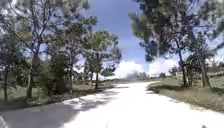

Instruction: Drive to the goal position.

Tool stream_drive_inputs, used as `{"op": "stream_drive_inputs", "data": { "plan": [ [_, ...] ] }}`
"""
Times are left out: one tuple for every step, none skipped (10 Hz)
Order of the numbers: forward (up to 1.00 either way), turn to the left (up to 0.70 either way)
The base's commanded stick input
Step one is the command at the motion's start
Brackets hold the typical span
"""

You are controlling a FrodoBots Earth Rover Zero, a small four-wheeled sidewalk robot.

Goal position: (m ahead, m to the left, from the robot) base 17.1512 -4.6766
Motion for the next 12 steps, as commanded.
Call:
{"op": "stream_drive_inputs", "data": {
  "plan": [
    [0.85, 0.04],
    [0.85, 0.04],
    [0.85, 0.04],
    [0.85, 0.04],
    [0.85, 0.04],
    [0.85, 0.04],
    [0.85, 0.04],
    [0.85, 0.04],
    [0.85, 0.04],
    [0.85, 0.04],
    [0.85, 0.04],
    [0.85, 0.04]
  ]
}}
